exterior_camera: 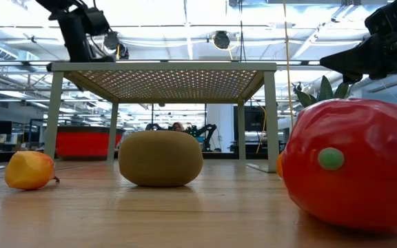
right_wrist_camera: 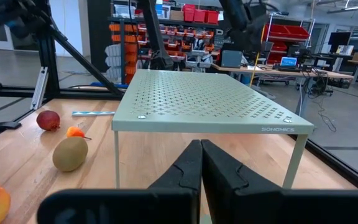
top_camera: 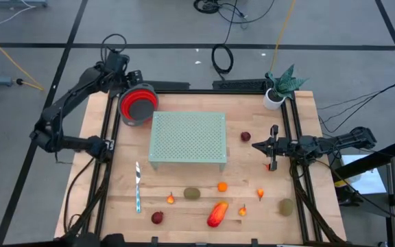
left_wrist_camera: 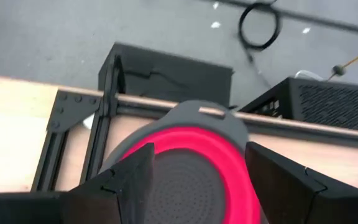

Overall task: Pick & Place Fruit
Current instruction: Put the strainer bowl on the shelf

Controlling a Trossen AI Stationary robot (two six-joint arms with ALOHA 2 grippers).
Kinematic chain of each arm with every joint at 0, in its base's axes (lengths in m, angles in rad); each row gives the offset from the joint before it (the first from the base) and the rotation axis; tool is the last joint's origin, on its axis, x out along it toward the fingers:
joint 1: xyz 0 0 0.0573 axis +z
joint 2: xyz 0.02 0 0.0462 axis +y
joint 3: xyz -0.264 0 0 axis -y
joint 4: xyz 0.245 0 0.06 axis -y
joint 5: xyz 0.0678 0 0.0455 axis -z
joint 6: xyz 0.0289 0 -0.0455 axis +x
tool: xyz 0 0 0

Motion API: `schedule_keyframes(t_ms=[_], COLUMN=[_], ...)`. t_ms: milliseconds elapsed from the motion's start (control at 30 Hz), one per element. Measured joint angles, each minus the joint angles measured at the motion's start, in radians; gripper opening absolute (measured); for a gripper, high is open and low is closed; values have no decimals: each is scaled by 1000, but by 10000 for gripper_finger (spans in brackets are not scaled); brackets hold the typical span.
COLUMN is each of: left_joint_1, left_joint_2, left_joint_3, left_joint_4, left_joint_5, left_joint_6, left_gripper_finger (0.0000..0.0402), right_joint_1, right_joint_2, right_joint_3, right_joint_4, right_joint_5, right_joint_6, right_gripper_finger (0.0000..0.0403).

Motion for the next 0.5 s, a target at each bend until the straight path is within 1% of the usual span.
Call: schedule_keyframes(t_ms=[200, 433, 500], left_joint_1=[0, 0, 0], left_joint_2=[52, 109, 125], left_joint_3=[0, 0, 0], left_joint_4=[-21, -41, -45], left_joint_5=[-18, -36, -59], left_joint_6=[-8, -88, -100], left_gripper_finger=[250, 250, 250], right_joint_1=[0, 0, 0], right_joint_2=[0, 0, 0], right_joint_3=[0, 0, 0], right_joint_4=[0, 0, 0], right_joint_5=[0, 0, 0], right_joint_6=[2, 3, 3], right_gripper_finger=[4, 4, 4])
